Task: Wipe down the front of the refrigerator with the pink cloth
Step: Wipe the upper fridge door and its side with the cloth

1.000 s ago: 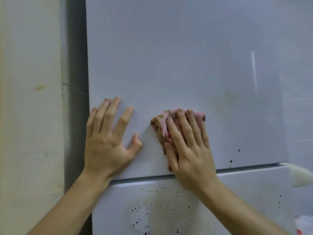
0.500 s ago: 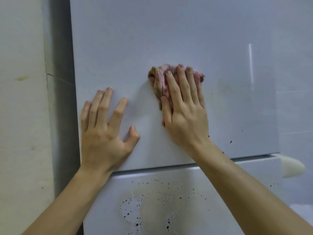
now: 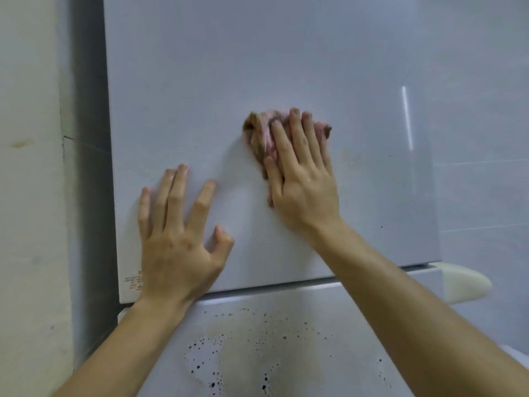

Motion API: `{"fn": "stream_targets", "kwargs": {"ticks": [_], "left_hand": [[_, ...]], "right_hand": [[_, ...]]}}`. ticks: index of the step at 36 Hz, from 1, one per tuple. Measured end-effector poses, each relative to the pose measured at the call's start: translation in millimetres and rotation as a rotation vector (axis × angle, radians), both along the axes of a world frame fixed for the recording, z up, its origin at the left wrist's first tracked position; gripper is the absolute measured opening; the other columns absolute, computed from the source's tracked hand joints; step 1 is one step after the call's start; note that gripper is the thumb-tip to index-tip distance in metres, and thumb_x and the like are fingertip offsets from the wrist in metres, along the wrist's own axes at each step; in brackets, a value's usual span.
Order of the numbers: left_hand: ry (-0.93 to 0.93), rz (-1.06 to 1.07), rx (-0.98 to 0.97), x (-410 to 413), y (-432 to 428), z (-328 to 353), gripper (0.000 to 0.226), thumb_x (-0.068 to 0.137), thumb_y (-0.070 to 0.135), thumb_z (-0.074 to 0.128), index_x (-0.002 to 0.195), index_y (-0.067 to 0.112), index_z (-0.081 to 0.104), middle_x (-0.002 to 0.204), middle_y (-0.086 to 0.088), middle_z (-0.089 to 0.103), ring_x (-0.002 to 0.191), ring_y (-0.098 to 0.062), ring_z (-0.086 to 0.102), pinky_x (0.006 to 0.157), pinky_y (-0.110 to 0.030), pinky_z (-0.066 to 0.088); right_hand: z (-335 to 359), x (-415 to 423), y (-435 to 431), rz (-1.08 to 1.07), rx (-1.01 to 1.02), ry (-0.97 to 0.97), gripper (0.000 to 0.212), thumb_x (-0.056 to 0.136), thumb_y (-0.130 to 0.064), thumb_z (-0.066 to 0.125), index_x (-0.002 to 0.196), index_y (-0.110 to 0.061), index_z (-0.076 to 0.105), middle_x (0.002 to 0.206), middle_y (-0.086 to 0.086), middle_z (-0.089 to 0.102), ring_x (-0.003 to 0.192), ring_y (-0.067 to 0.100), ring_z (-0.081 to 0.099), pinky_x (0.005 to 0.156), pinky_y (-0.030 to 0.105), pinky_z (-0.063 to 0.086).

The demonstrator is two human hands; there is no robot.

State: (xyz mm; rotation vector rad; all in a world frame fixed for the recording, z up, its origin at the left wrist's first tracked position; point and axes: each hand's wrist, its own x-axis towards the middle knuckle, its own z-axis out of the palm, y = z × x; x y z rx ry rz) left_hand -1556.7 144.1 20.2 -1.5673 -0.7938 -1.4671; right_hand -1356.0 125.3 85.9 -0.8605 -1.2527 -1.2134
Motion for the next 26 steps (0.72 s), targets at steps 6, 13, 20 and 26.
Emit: {"fn": "stream_targets", "kwargs": {"ticks": [6,13,20,26], "left_hand": [[0.075,-0.013,0.024,14.0,-3.5,2.6,0.063,0.092,0.035,0.053,0.151,0.013,0.055,0.164,-0.019,0.039,0.155,-0.038,0.031,0.128,-0.059,0.018],[-0.001,-0.023,0.011,29.7,-3.8,-3.0,0.064,0.091,0.036,0.055,0.149,0.01,0.056,0.164,-0.02,0.038,0.156,-0.04,0.029,0.127,-0.063,0.018],[0.008,0.022,0.022,41.8,-5.1,0.5,0.062,0.091,0.034,0.053,0.149,0.013,0.055,0.164,-0.021,0.038,0.154,-0.039,0.031,0.123,-0.07,0.015],[0.015,0.023,-0.013,42.6,-8.2,2.5,0.064,0.089,0.036,0.053,0.149,0.013,0.056,0.164,-0.021,0.036,0.155,-0.04,0.03,0.124,-0.07,0.012]], "right_hand": [[6.4,2.7,1.4,0.018,0.014,0.057,0.052,0.11,-0.03,0.043,0.157,-0.006,0.043,0.167,0.019,0.033,0.158,0.034,0.026,0.129,0.052,0.022],[-89.5,22.0,-9.8,0.127,-0.098,0.067,0.044,0.108,-0.021,0.052,0.144,0.0,0.04,0.167,0.023,0.029,0.16,0.033,0.019,0.13,0.053,0.019],[-108.6,36.0,-13.6,0.028,-0.174,0.008,0.05,0.111,-0.031,0.04,0.157,-0.009,0.042,0.171,0.014,0.025,0.162,0.029,0.014,0.132,0.048,0.012],[-50.5,34.5,-5.7,-0.043,-0.11,0.025,0.055,0.113,-0.037,0.031,0.163,-0.017,0.022,0.173,0.014,0.017,0.162,0.027,0.01,0.132,0.044,0.006]]}}
